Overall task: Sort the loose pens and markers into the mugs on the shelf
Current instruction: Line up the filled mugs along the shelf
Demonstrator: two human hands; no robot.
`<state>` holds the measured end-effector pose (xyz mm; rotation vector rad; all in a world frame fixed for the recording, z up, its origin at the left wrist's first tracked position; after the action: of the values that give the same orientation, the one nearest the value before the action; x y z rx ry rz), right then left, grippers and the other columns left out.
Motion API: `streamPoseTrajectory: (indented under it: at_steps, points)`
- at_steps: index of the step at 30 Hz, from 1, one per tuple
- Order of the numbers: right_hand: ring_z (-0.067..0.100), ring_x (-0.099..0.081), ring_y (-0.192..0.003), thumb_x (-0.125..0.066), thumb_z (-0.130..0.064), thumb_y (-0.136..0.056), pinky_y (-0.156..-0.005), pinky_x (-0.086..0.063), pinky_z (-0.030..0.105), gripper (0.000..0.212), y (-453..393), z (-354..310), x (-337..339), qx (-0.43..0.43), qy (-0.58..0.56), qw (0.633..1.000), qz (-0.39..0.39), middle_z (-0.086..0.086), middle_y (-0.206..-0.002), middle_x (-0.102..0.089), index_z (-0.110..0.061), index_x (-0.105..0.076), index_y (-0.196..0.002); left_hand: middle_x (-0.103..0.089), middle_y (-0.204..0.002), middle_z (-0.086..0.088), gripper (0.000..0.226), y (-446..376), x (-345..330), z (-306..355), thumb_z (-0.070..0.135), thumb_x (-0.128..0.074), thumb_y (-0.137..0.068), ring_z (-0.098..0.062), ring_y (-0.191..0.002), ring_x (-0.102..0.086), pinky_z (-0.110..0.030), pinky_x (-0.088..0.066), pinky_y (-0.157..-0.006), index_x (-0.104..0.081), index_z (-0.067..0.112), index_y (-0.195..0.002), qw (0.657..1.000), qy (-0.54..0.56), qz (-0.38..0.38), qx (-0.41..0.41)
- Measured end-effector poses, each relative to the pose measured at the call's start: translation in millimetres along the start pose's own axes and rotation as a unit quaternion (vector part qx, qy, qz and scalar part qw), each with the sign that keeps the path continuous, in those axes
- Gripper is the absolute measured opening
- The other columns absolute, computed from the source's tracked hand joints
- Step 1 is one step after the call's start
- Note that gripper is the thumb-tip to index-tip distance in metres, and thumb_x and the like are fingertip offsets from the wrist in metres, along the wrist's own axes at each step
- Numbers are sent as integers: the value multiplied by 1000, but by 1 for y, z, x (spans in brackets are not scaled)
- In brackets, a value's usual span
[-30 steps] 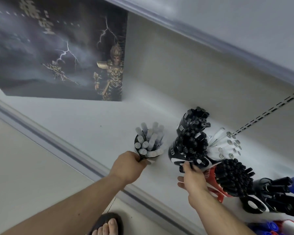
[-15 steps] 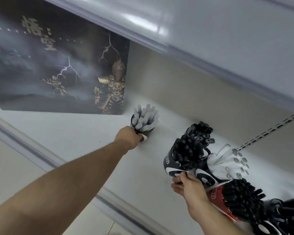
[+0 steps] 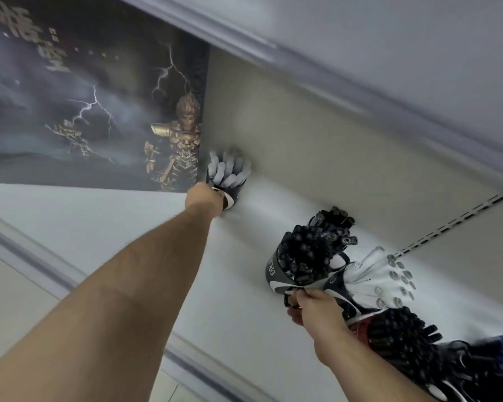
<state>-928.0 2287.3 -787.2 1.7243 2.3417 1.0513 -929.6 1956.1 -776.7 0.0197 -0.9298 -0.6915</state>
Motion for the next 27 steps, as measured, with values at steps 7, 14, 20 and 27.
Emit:
streamPoseTrajectory:
  at_steps: [7, 14, 20, 27]
  points:
    - [21, -55, -65, -48, -5, -99, -67, -47, 31, 27, -8, 0, -6, -2, -17, 1000, -6, 5, -72, -61, -5, -63, -77, -68, -107, -13, 29, -3, -8, -16, 13, -58, -86, -21, -67, -53, -21, -33, -41, -61, 5, -113, 969, 237, 5, 65]
    - [23, -52, -67, -46, -3, -99, -64, -44, 28, 27, -13, -3, -24, 2, -45, 999, -28, 10, -76, -59, -3, -62, -77, -62, -113, -9, 38, 45, -6, -8, 15, -66, -79, -25, -92, -62, -28, -47, -73, -53, 10, -114, 952, 303, 46, 20]
    - [23, -44, -61, -43, 0, -96, -60, -37, 26, 25, -35, -32, -70, 12, -44, 998, -51, 9, -78, -54, -5, -58, -76, -55, -116, 7, 35, 86, 4, -20, 17, -62, -85, -14, -100, -58, -34, -52, -82, -49, 18, -117, 959, 275, 27, -62]
    - [16, -51, -58, -45, 2, -95, -69, -47, 29, 26, -69, -78, -108, 37, -97, 995, 0, 2, -70, -58, -15, -58, -80, -56, -114, 11, 30, 104, 22, -32, 17, -60, -85, -14, -96, -61, -36, -54, -81, -43, 26, -108, 954, 293, 20, -50]
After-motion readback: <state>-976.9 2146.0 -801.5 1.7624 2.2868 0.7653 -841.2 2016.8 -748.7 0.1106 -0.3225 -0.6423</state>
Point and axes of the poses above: each hand's wrist, its own y-axis away from the middle knuckle, its own x-axis out of the back of the hand, z = x × y, the point moved 7 cm from there along -y, towards the middle knuckle
